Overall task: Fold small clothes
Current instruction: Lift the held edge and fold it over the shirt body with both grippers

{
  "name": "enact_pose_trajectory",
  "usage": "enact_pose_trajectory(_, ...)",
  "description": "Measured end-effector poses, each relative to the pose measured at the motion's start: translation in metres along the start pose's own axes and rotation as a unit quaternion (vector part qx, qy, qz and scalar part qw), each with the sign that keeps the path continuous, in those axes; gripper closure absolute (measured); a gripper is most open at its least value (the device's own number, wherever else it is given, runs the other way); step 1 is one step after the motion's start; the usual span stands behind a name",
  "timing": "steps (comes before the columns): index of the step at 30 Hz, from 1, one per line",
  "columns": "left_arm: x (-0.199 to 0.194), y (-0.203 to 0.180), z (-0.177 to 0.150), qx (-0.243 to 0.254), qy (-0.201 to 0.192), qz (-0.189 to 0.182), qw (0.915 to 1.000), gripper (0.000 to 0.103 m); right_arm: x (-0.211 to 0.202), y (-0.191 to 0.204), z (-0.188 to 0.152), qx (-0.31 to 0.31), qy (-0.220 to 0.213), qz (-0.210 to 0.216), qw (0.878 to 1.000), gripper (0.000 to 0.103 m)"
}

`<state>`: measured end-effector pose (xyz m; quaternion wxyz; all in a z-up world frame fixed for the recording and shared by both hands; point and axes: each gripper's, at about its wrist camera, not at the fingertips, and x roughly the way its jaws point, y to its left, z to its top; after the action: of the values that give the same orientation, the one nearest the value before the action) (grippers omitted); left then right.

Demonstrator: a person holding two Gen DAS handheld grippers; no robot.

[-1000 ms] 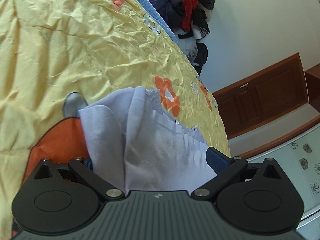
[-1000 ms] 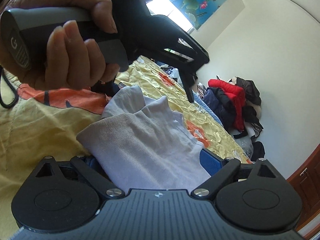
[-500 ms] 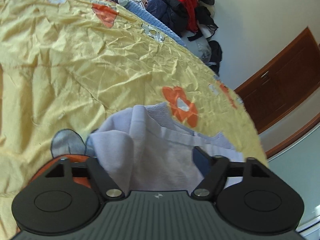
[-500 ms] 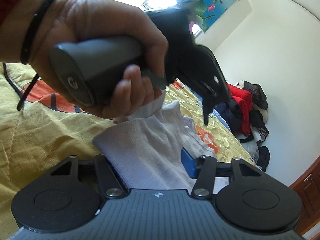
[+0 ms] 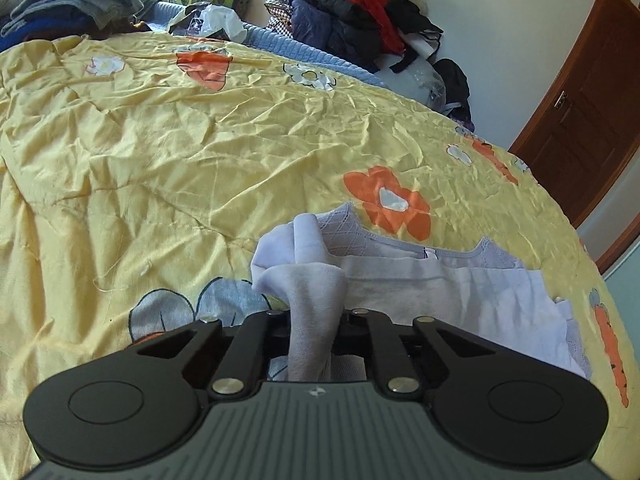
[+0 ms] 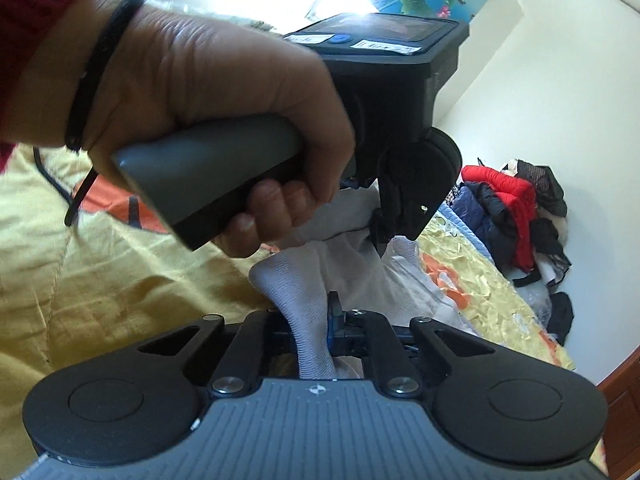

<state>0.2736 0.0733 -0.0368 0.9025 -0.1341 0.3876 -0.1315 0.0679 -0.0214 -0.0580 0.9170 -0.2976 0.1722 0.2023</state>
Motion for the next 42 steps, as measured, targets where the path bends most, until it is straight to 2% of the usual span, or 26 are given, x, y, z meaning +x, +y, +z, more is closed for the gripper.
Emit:
enact_pose_trajectory(6, -0.004, -0.007, 0.001, 0.012, -0.001, 0.014, 0.9998, 0.094, -0.014, -0.014, -0.004, 0.03, -0.022, 0.01, 0.999, 0.093)
enact_pose_trajectory(14, -0.013, -0.027, 0.005, 0.037, -0.012, 0.047, 0.9981, 0.094, -0.034, -0.045, -0.008, 0.119, -0.047, 0.04, 0.991, 0.093)
enact_pose_trajectory(28, -0.022, -0.075, 0.004, 0.12, -0.039, 0.121, 0.9845, 0.094, -0.041, -0.077, -0.024, 0.198, -0.057, 0.061, 0.977, 0.093)
enact_pose_trajectory(37, -0.024, -0.092, 0.004, 0.139, -0.049, 0.135, 0.9798, 0.094, -0.04, -0.095, -0.033, 0.238, -0.062, 0.068, 0.967, 0.093)
enact_pose_trajectory(42, -0.024, -0.1, 0.008, 0.137, -0.053, 0.134, 0.9801, 0.094, -0.04, -0.107, -0.039, 0.275, -0.066, 0.084, 0.956, 0.093)
